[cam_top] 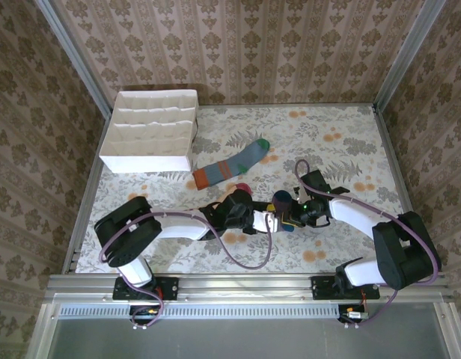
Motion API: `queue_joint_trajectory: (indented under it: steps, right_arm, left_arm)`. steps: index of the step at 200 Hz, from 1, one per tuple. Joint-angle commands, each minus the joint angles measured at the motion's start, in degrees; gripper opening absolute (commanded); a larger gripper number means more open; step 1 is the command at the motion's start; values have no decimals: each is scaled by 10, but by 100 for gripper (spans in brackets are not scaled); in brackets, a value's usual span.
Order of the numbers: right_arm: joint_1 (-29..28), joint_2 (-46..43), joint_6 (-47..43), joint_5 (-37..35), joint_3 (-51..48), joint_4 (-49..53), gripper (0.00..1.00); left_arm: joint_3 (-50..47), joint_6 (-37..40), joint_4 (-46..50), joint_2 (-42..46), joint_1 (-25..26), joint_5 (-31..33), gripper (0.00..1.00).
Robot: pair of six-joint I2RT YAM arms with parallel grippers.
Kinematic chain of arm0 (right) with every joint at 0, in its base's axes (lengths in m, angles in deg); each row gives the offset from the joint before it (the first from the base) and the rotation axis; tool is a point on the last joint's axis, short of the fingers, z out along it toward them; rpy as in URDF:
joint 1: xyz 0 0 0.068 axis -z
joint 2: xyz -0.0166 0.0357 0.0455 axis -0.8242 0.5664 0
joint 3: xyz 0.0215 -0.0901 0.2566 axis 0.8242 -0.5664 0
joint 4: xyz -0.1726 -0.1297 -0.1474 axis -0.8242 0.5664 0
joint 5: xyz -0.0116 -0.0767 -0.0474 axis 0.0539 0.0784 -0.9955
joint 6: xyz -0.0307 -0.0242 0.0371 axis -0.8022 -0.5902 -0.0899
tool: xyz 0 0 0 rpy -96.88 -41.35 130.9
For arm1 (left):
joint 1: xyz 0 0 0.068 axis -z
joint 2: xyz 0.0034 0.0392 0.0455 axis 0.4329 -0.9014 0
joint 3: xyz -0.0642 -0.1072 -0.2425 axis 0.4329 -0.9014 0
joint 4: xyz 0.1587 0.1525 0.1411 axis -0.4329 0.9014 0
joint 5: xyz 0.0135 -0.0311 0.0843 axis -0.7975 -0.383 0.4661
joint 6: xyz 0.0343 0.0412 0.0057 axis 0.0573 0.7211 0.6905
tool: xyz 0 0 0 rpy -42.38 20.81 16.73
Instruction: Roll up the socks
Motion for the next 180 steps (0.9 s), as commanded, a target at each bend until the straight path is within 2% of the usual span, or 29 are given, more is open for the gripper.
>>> queue_joint_trajectory:
  steps: [1, 75, 87, 95, 116, 125, 138, 149, 180]
  right_arm:
    - [4, 33, -11, -57, -18, 51, 5]
    - [5, 38, -18, -33, -14, 55, 5]
    - [6, 38, -20, -23, -14, 52, 5]
    - [6, 36, -20, -16, -14, 48, 6]
    - [7, 16, -25, 2, -14, 37, 19]
    - [8, 10, -26, 5, -13, 34, 27]
    - [13, -33, -27, 11, -15, 30, 41]
    - [18, -59, -24, 10, -18, 31, 47]
    - [31, -143, -15, -9, -41, 34, 51]
  left_arm:
    - [17, 6, 72, 1, 9, -37, 41]
    - [74, 24, 79, -97, 3, -24, 45]
    - [89, 26, 99, -116, 2, -26, 42]
    - [101, 23, 122, -122, 1, -32, 35]
    - [135, -5, 200, -122, -6, -68, 9]
    - [153, -19, 240, -124, -11, -88, 3]
    - [175, -39, 288, -130, -19, -121, 1]
    - [191, -60, 320, -135, -28, -152, 0]
    - [236, -120, 387, -163, -46, -237, 1]
